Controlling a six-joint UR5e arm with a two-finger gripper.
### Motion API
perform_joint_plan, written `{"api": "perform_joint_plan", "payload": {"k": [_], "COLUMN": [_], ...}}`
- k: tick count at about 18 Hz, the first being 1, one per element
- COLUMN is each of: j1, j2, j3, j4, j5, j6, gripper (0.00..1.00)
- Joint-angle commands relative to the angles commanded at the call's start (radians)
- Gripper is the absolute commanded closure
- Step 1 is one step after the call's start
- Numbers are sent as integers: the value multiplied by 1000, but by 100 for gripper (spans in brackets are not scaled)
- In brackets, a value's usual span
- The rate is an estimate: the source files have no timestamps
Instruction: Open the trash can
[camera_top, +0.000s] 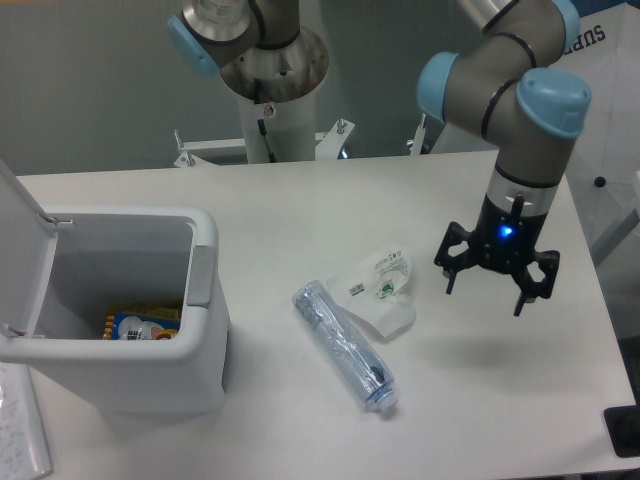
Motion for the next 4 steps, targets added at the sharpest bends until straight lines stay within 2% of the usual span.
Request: {"api": "perform_joint_plan", "payload": {"k": [1,4], "j1": [2,3], "j2": [-2,-23], "j3": [-5,0], "j4": [0,3], "j5": [41,56], "j6": [42,47], "gripper": [0,0]}}
